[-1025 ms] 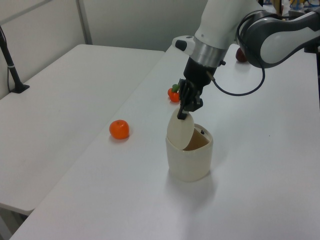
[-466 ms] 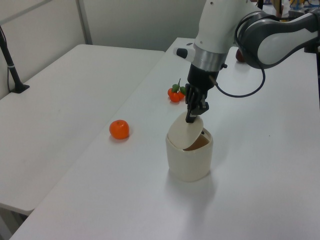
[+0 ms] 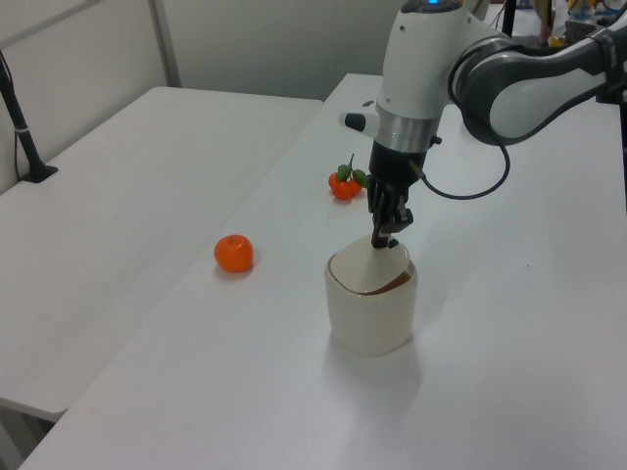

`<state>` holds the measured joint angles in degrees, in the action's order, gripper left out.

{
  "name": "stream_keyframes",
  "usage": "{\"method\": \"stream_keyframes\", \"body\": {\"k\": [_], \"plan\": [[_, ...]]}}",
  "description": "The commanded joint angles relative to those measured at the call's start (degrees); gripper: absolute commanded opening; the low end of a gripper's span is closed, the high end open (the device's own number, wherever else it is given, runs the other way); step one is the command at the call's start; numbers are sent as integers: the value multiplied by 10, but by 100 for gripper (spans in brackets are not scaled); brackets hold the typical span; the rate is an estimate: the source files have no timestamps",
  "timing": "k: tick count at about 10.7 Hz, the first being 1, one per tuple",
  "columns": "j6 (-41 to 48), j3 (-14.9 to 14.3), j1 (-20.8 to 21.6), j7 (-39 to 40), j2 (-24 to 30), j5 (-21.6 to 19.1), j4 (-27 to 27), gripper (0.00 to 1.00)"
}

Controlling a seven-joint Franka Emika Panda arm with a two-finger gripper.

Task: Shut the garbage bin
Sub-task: 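Push the flip lid down with the gripper onto the bin opening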

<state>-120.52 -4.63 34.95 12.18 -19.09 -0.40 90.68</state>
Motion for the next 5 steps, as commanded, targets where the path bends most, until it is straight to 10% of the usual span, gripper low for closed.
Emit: {"method": "stream_keyframes", "body": {"k": [1, 5], "plan": [[13, 0, 2, 12, -3, 7, 6, 0], [13, 0, 2, 11, -21, 7, 6, 0]]}}
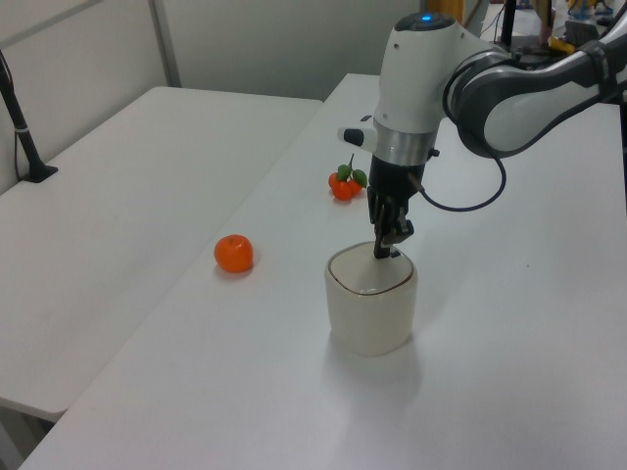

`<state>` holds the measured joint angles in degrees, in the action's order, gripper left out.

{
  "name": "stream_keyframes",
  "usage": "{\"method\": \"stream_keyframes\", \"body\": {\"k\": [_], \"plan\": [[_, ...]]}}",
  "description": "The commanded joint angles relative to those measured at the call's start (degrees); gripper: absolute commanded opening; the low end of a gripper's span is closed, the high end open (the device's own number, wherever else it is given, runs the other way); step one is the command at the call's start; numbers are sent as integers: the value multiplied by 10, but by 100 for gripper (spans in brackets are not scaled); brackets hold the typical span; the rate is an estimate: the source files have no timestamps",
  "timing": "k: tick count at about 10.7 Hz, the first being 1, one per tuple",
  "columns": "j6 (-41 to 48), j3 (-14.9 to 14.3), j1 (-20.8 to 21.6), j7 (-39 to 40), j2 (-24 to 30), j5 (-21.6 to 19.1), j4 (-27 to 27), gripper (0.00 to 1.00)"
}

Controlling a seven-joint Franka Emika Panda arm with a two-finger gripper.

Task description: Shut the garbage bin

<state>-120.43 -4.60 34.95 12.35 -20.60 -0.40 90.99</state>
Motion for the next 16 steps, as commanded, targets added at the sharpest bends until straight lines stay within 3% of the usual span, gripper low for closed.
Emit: {"method": "stream_keyframes", "body": {"k": [1, 11, 13, 16], "plan": [[12, -1, 4, 9, -8, 7, 2, 0], [34, -2, 0, 3, 7, 0, -10, 0], [81, -3, -29, -5, 34, -5, -30, 0], [193, -8, -108, -64, 77, 3, -63, 0]]}}
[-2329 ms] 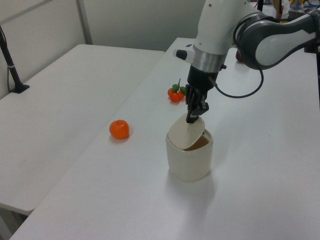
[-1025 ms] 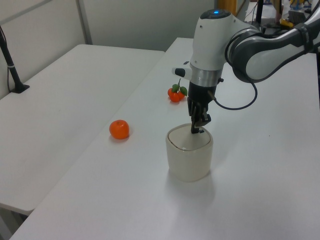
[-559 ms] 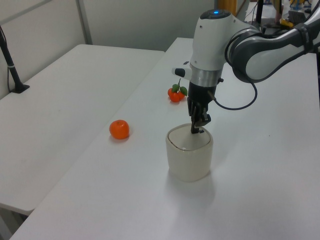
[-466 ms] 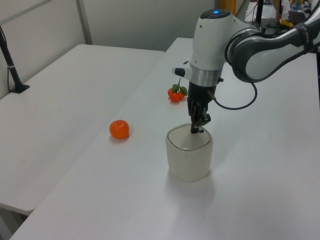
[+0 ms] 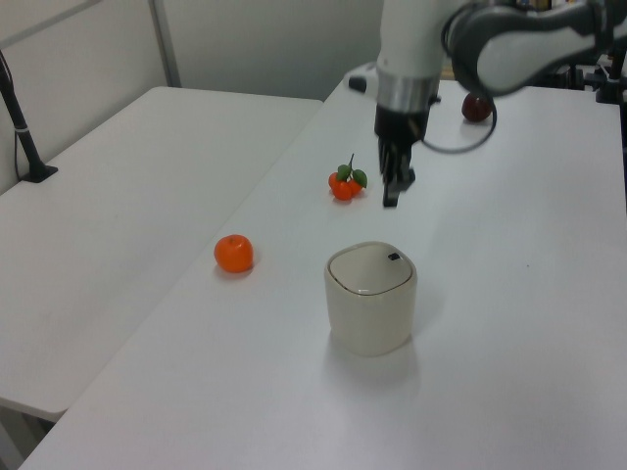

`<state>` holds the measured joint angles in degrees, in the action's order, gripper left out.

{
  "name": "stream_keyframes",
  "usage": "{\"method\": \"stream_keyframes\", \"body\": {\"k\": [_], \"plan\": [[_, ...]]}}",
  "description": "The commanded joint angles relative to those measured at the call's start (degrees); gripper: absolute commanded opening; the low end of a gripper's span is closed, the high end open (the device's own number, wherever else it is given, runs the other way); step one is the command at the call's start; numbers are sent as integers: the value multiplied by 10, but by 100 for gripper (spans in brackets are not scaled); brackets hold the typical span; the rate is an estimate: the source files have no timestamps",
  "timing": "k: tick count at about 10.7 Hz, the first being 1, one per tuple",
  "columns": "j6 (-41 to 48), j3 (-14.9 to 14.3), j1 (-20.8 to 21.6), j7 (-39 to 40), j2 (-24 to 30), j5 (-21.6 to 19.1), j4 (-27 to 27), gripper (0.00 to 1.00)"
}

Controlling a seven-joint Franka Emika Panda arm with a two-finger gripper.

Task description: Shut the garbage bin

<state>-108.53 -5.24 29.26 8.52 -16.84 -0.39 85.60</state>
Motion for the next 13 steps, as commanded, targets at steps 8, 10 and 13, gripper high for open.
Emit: {"method": "stream_keyframes", "body": {"k": [8, 10, 13], "plan": [[205, -1, -187, -83, 106, 50, -6, 14], [209, -1, -191, -84, 124, 46, -3, 97], [209, 0, -201, -86, 134, 45, 2, 100]]}}
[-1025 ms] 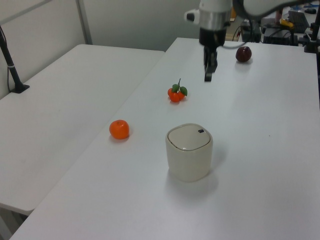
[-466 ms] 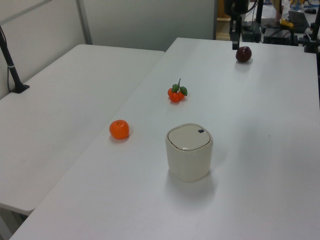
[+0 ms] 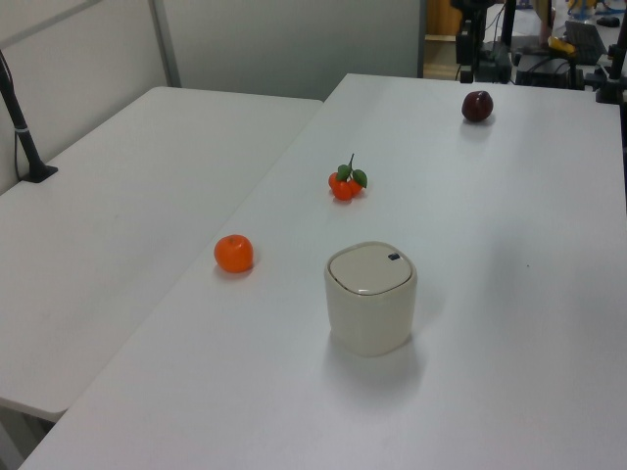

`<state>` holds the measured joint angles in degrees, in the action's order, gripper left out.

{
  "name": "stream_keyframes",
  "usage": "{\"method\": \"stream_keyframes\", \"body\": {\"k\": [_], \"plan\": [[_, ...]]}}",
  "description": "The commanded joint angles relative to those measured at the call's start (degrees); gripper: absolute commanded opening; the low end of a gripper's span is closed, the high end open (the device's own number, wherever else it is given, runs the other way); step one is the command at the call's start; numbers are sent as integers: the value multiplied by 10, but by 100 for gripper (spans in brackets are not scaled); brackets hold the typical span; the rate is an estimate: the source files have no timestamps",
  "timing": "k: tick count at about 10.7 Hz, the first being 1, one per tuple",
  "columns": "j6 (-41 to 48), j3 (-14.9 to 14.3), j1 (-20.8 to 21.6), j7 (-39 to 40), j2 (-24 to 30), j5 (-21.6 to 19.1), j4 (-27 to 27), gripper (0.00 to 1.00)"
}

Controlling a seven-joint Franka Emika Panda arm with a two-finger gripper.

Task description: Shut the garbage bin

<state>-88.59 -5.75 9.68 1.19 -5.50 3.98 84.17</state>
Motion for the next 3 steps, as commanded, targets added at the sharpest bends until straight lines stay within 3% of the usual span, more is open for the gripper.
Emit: {"method": "stream_keyframes", "body": {"k": [1, 3], "plan": [[10, 5, -5, -14, 22, 1, 16, 100], [10, 5, -6, -17, 22, 2, 16, 100]]}}
